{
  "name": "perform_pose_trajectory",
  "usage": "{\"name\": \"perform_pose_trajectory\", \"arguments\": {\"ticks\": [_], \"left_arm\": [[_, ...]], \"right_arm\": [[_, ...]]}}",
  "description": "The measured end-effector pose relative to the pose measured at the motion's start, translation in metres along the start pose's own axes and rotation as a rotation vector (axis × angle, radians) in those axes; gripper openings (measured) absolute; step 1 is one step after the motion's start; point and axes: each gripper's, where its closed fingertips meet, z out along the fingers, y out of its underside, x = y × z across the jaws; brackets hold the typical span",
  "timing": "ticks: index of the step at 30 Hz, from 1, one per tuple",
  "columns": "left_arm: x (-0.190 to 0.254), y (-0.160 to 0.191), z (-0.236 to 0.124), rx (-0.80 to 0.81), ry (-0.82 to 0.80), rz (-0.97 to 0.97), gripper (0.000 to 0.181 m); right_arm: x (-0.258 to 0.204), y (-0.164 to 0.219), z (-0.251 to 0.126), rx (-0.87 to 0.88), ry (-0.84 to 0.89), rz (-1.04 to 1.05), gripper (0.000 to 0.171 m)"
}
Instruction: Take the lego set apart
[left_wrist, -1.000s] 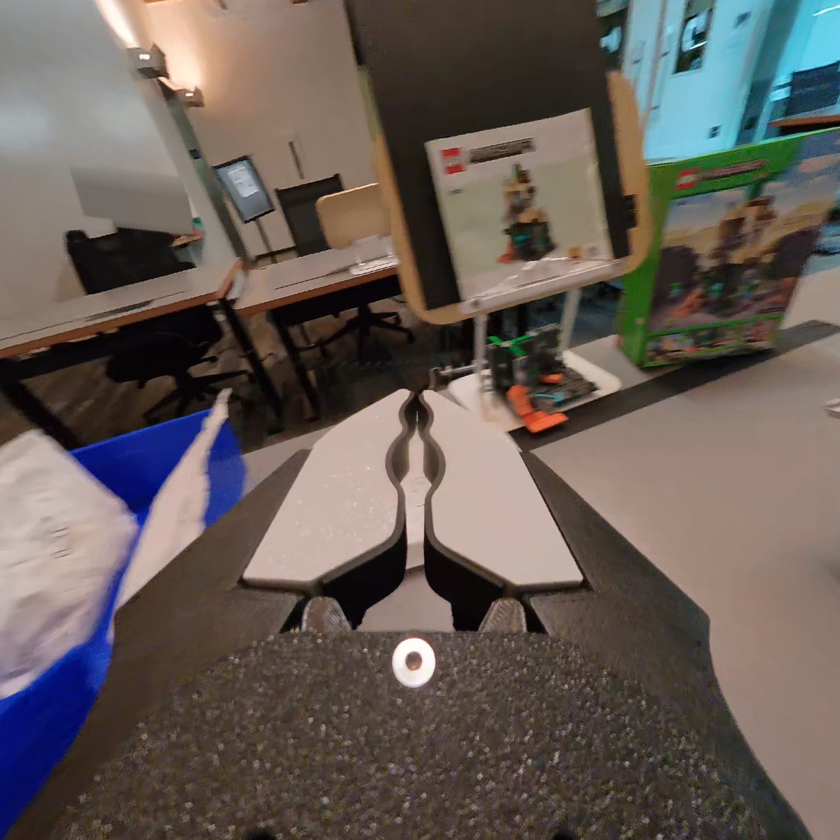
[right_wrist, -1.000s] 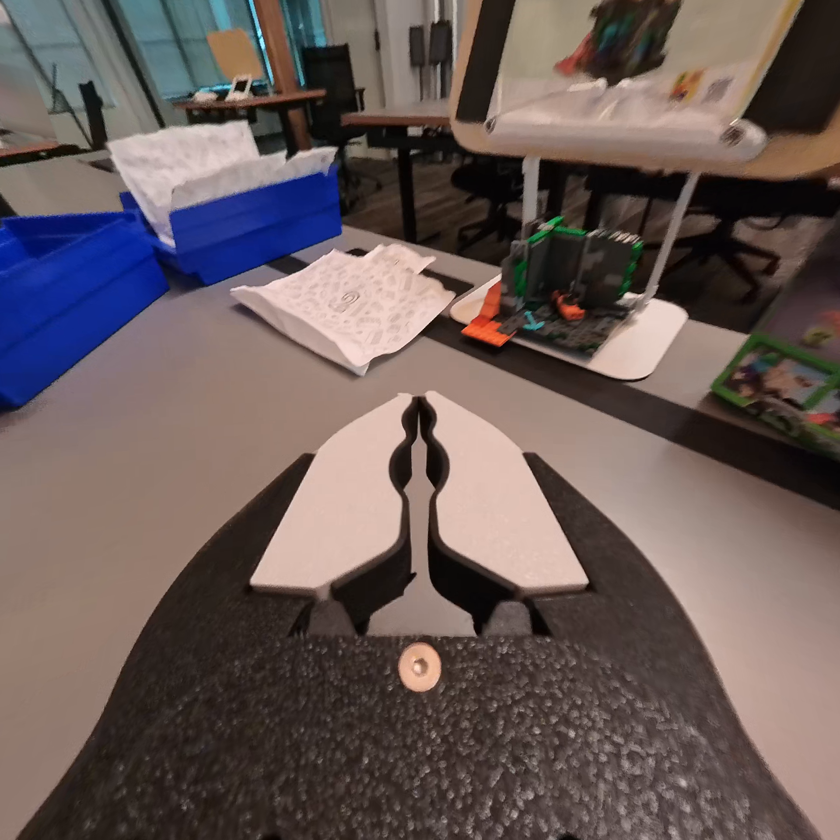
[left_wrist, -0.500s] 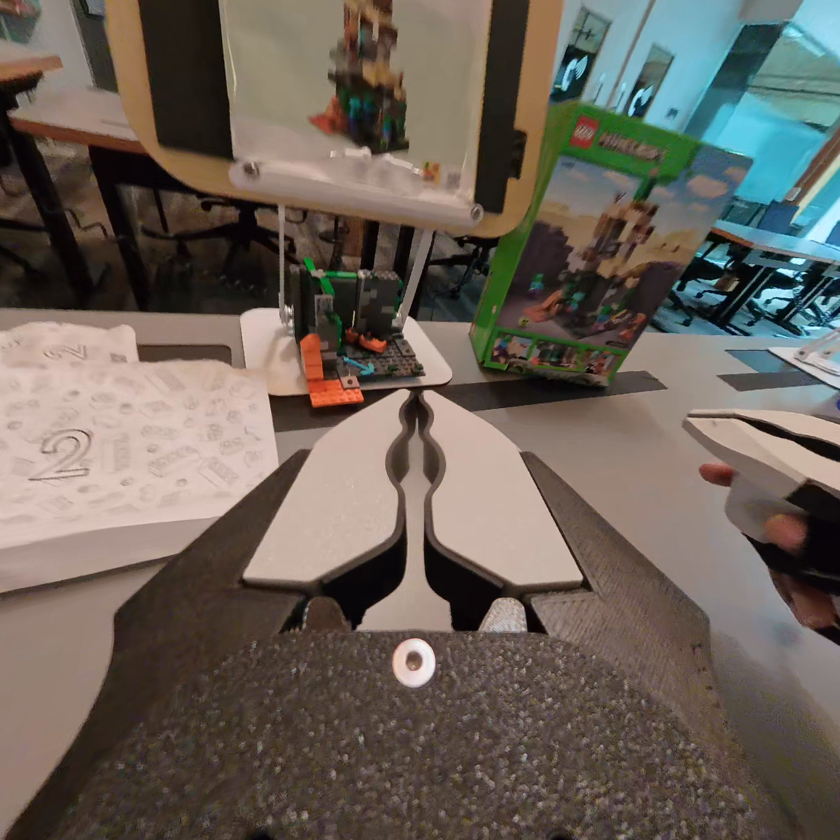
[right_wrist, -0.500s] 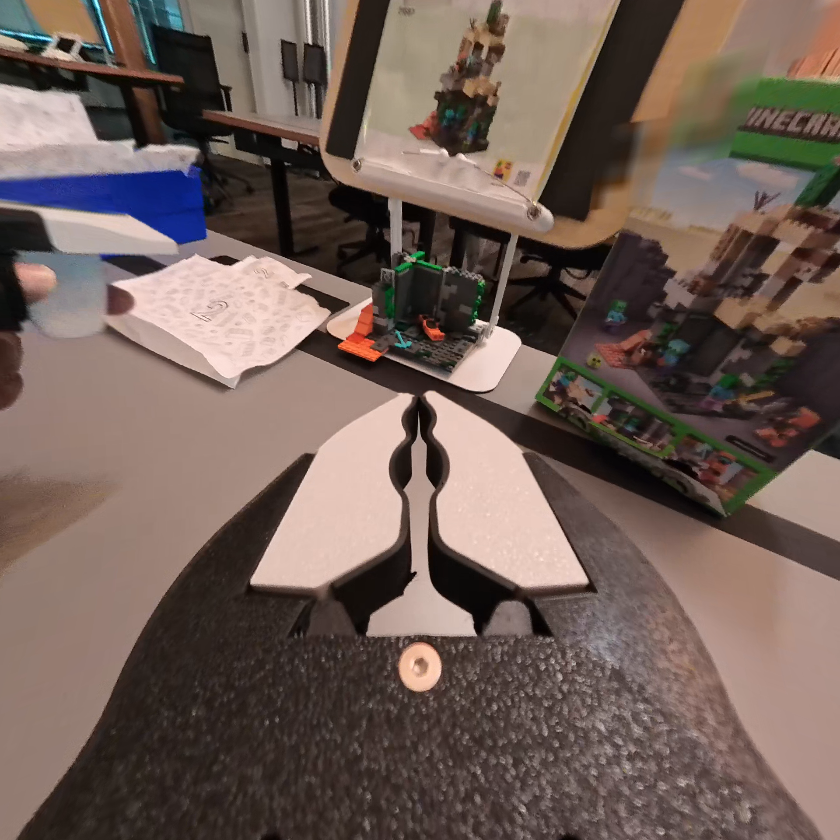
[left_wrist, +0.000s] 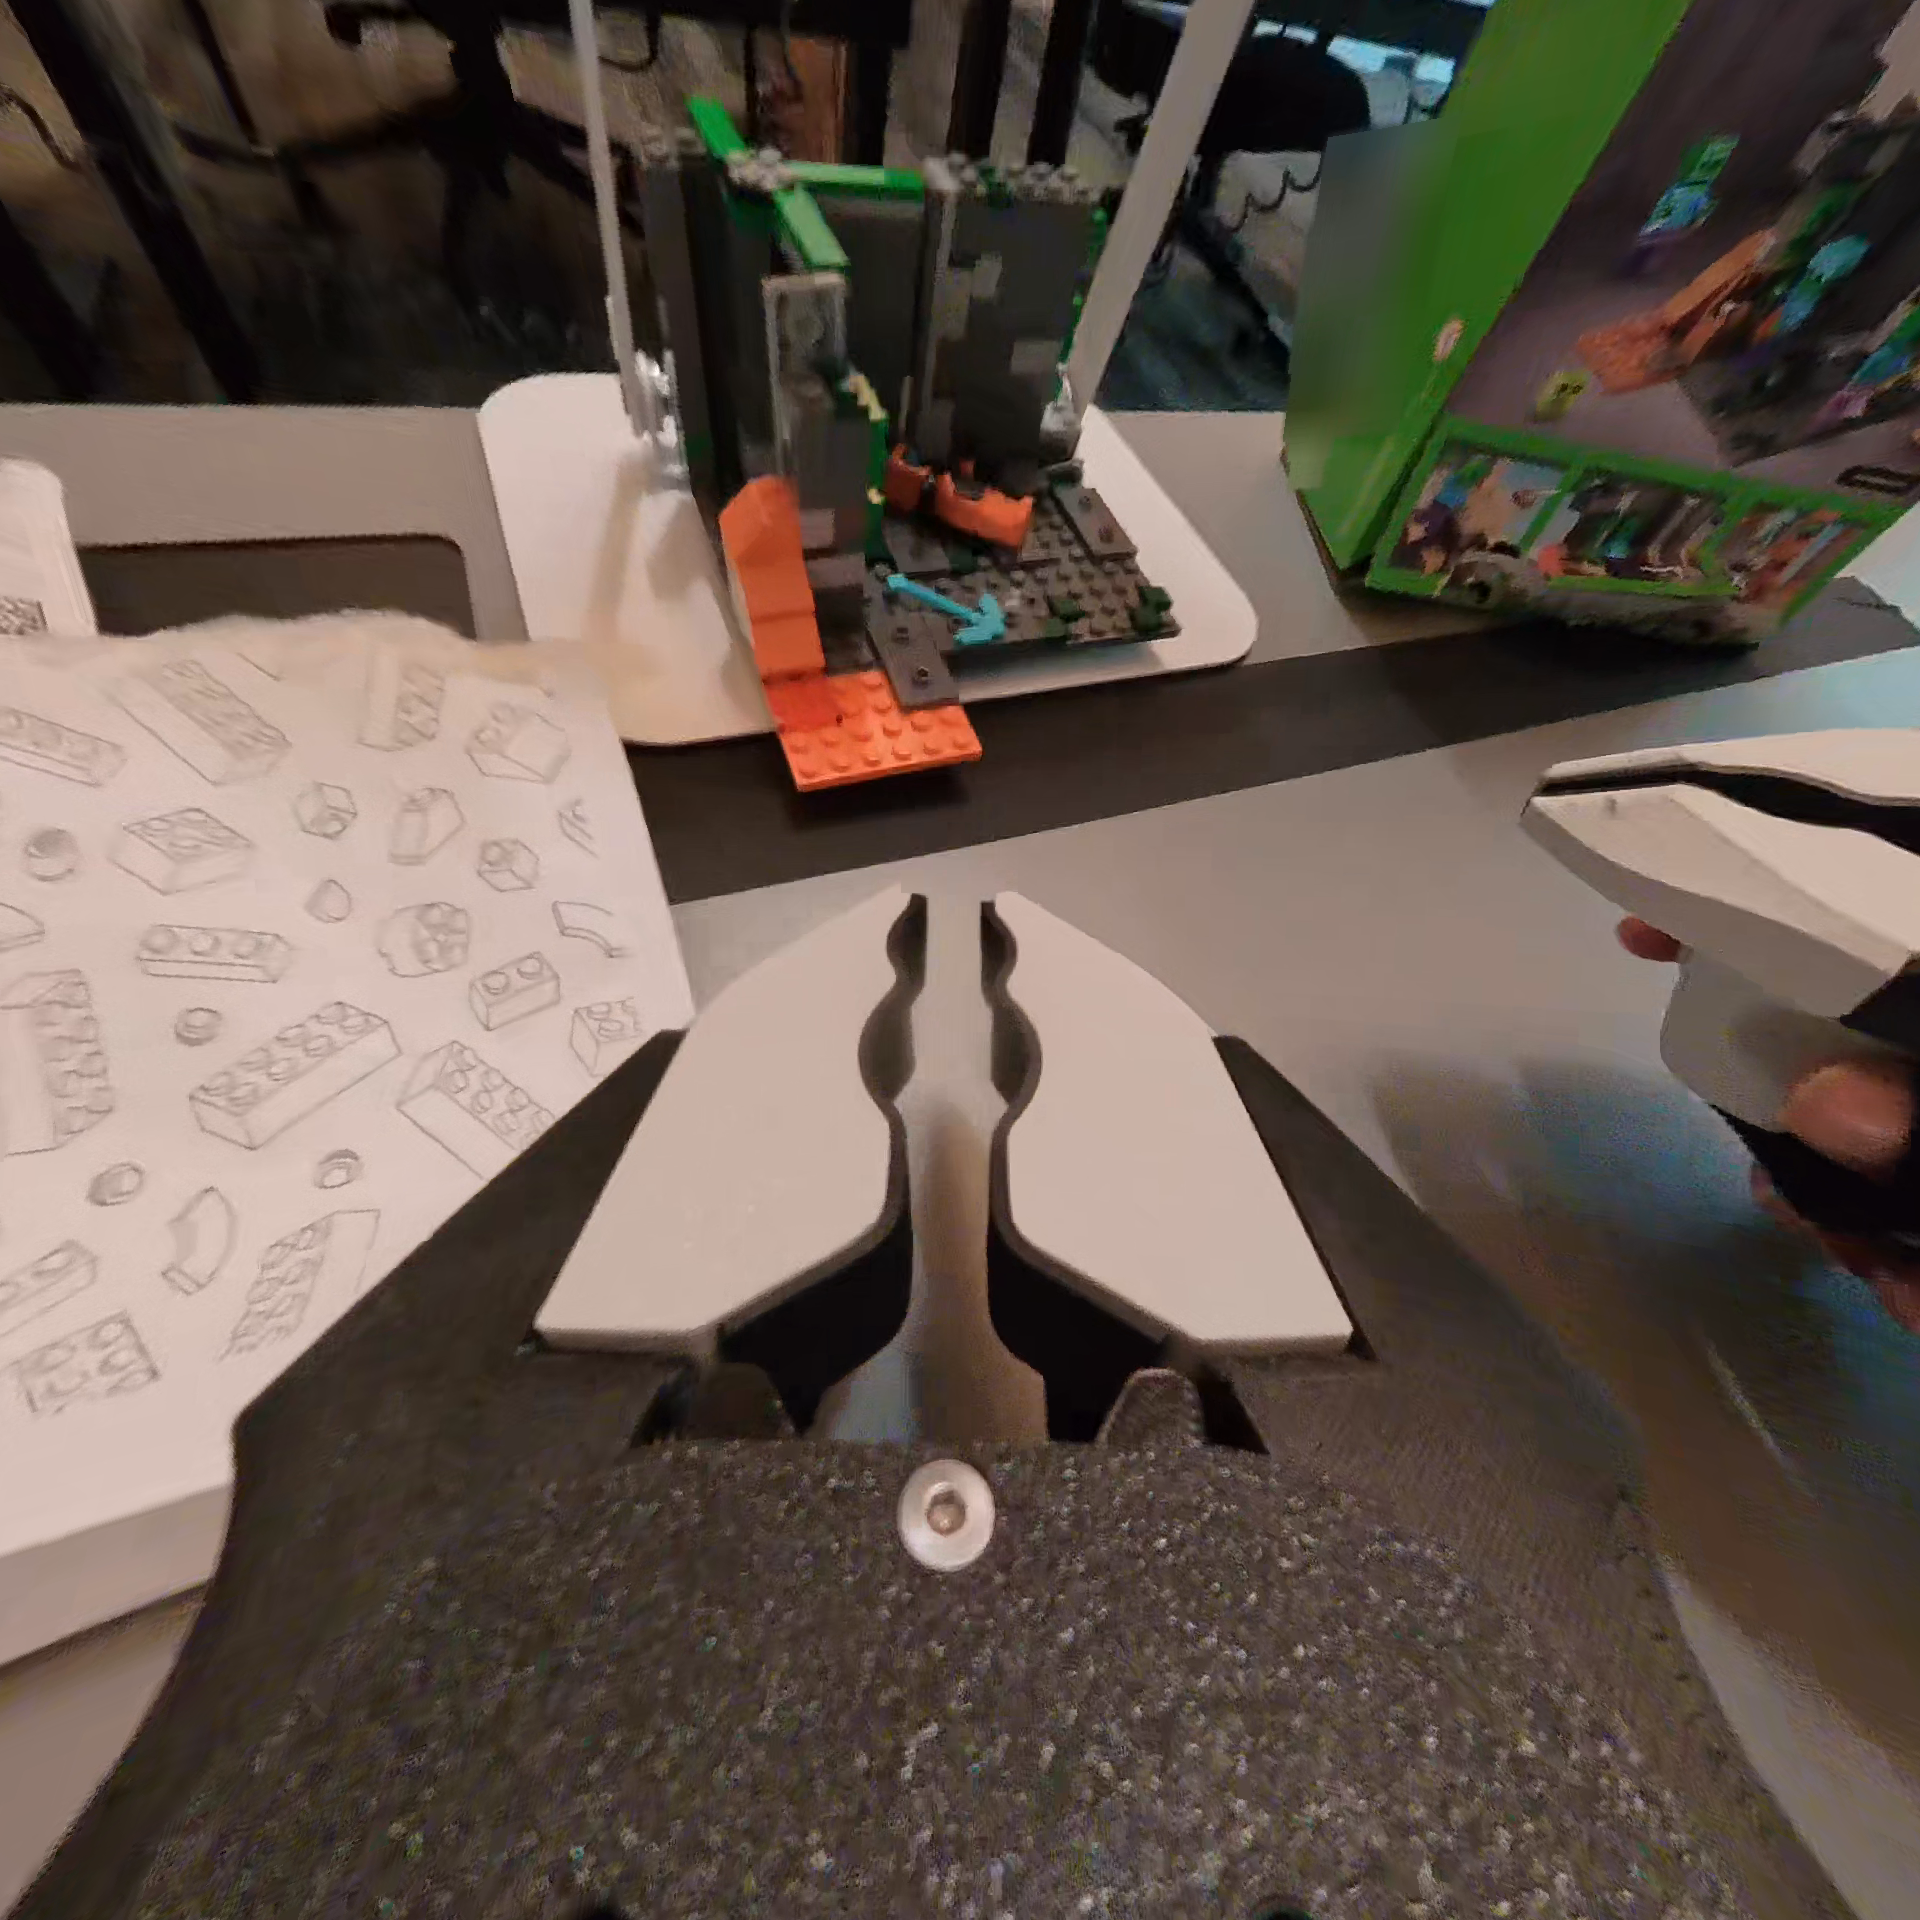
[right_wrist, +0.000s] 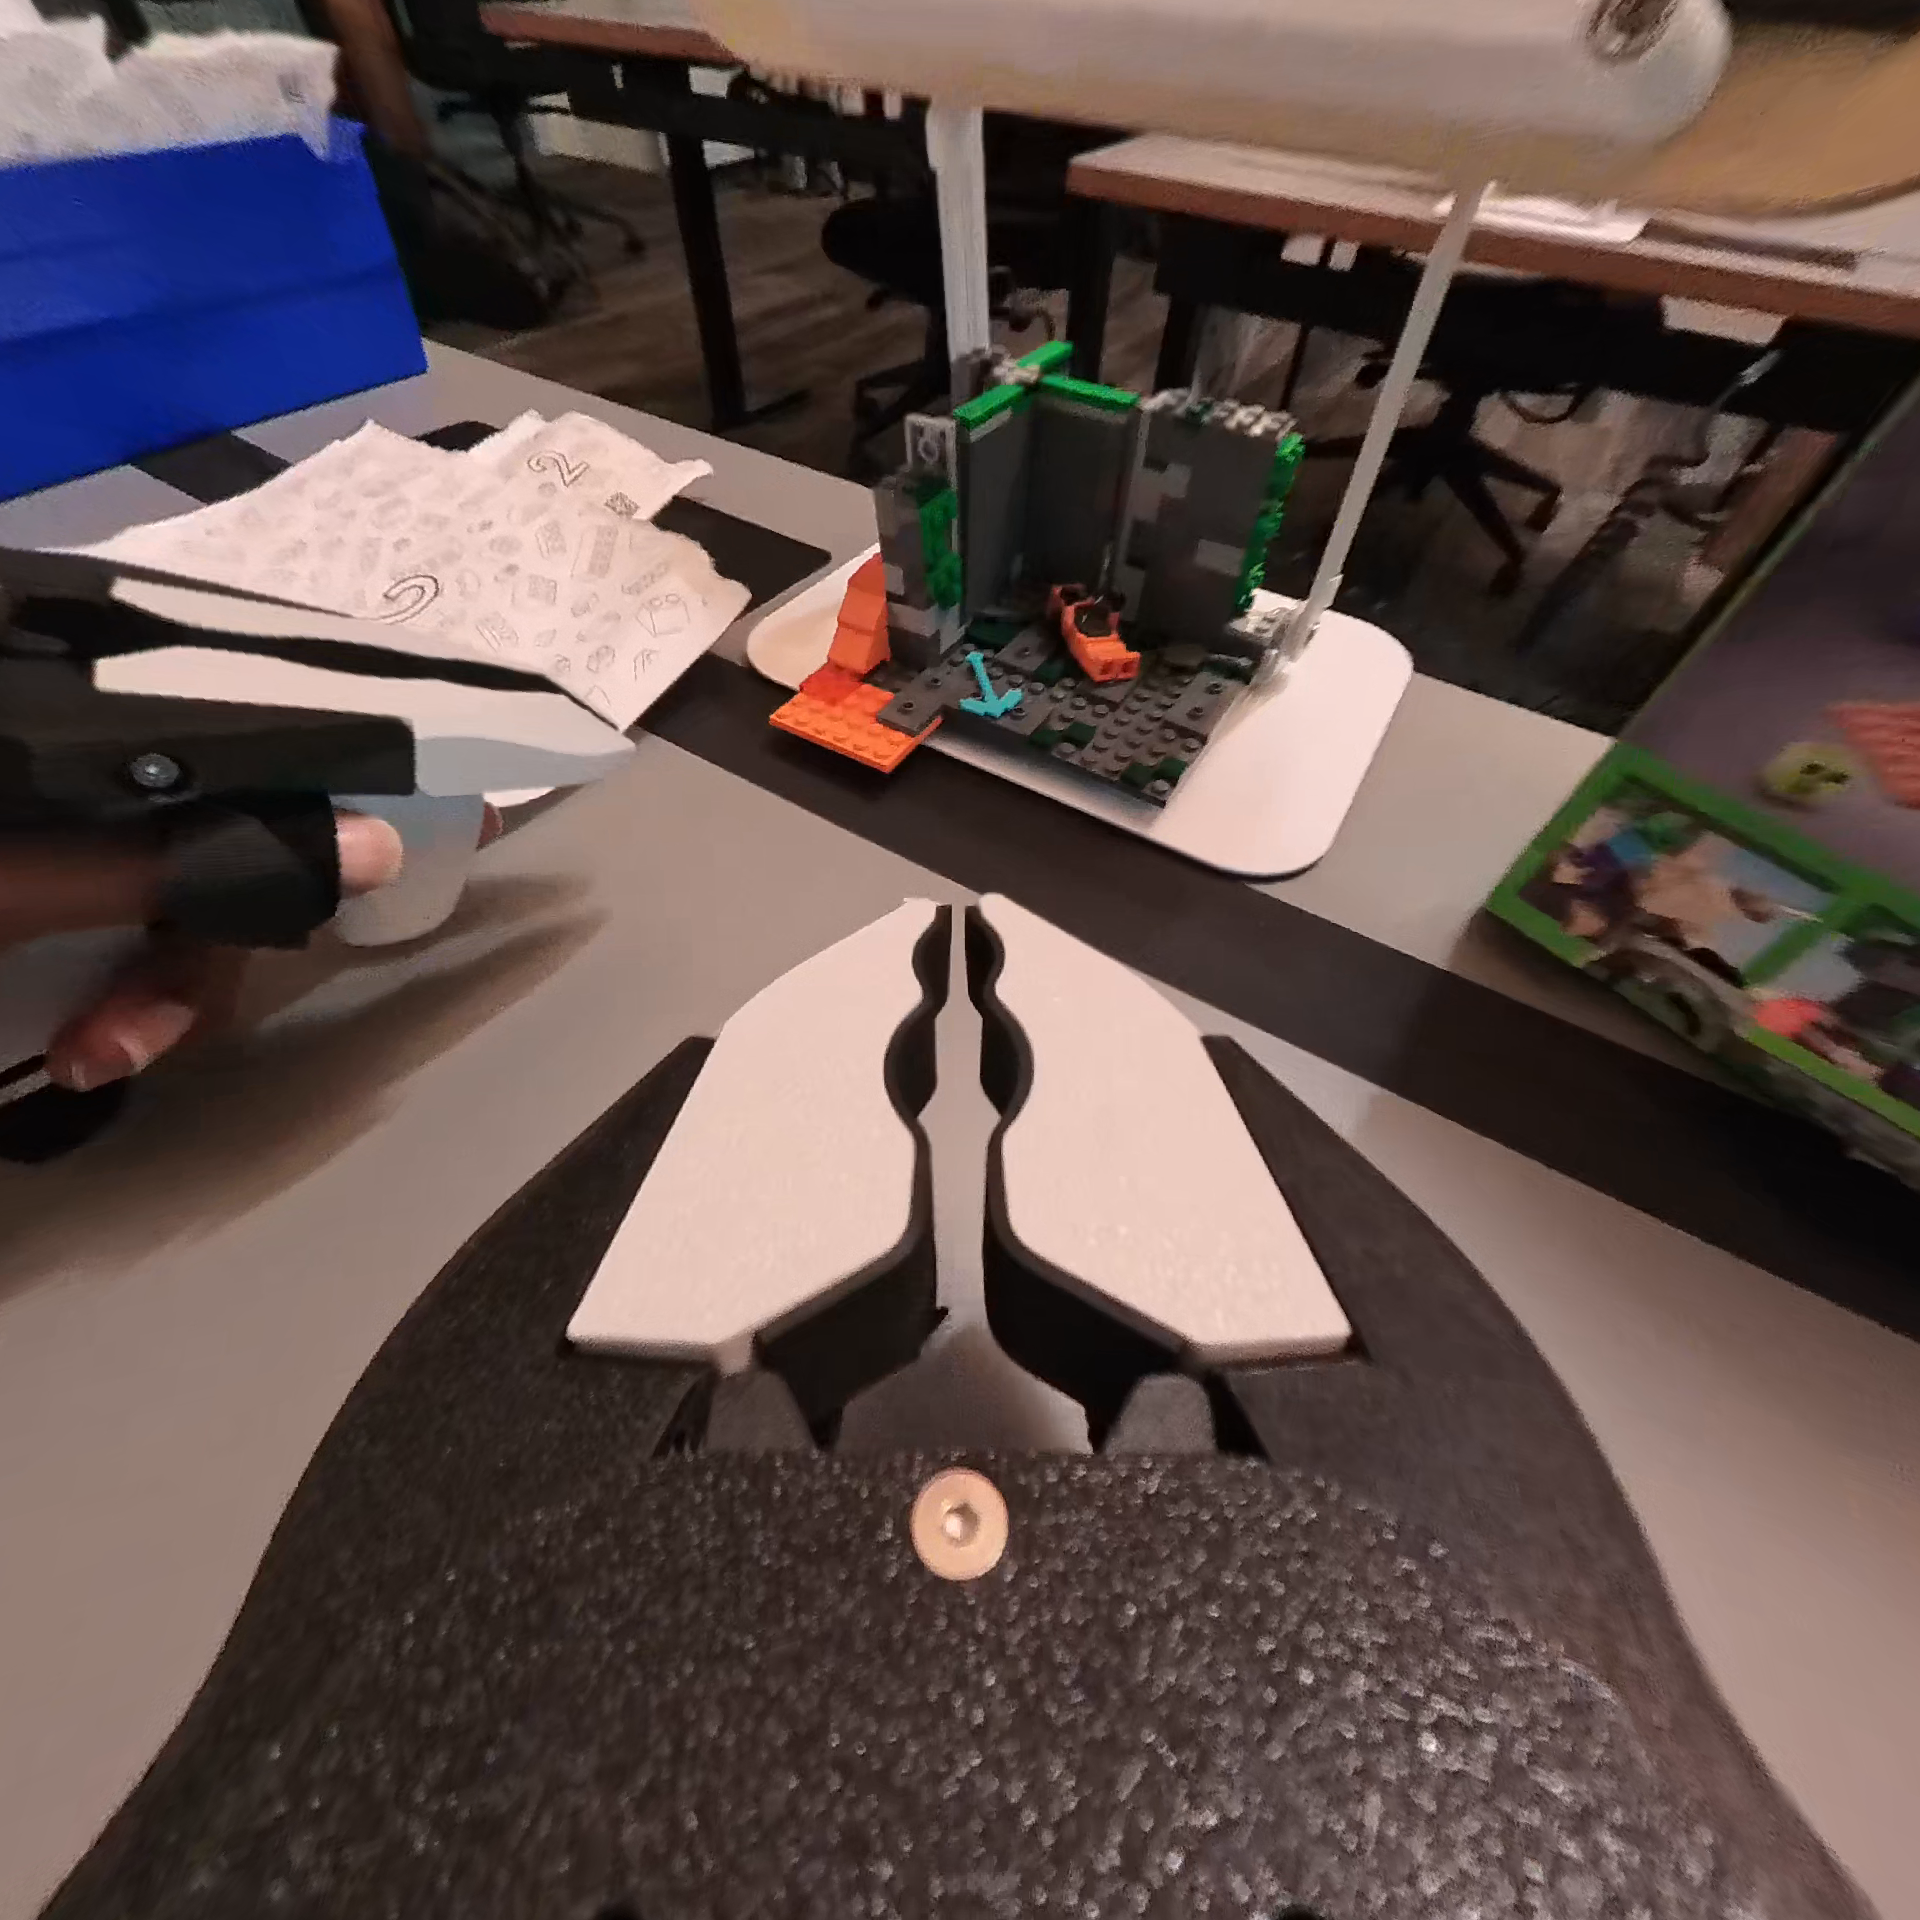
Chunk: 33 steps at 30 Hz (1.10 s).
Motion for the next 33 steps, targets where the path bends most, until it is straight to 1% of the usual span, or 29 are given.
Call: {"name": "perform_pose_trajectory", "arguments": {"ticks": [5,8,11,14,16,19,21,23,25,28,30,33], "left_arm": [[-0.029,0.000,0.007,-0.031,-0.040,-0.025,0.011],[-0.049,-0.001,0.006,-0.048,-0.109,-0.009,0.015],[-0.059,-0.009,0.001,-0.031,-0.132,0.008,0.016],[-0.046,-0.024,-0.003,-0.040,-0.073,0.075,0.016],[-0.037,-0.031,-0.001,-0.090,-0.006,0.130,0.021],[-0.029,-0.039,0.014,-0.151,0.118,0.126,0.030],[-0.033,-0.040,0.030,-0.179,0.147,0.143,0.033],[-0.037,-0.037,0.044,-0.206,0.164,0.190,0.036],[-0.038,-0.040,0.056,-0.195,0.173,0.221,0.038],[-0.036,-0.050,0.070,-0.162,0.174,0.237,0.042],[-0.031,-0.053,0.079,-0.155,0.170,0.234,0.047],[-0.028,-0.055,0.095,-0.143,0.101,0.252,0.059]], "right_arm": [[0.011,0.006,0.017,-0.028,-0.007,-0.016,0.009],[0.015,0.010,0.020,-0.029,-0.012,0.013,0.017],[0.016,0.009,0.020,-0.033,-0.017,0.014,0.018],[0.019,0.010,0.023,-0.068,-0.031,0.006,0.022],[0.022,0.011,0.028,-0.109,-0.065,0.015,0.029],[0.032,0.010,0.039,-0.162,-0.095,-0.002,0.039],[0.038,0.007,0.049,-0.184,-0.111,-0.032,0.044],[0.044,0.002,0.060,-0.192,-0.114,-0.088,0.045],[0.049,-0.002,0.071,-0.196,-0.119,-0.119,0.045],[0.052,-0.005,0.086,-0.212,-0.121,-0.096,0.047],[0.054,-0.007,0.094,-0.215,-0.101,-0.091,0.049],[0.054,-0.009,0.103,-0.211,-0.068,-0.079,0.052]]}}
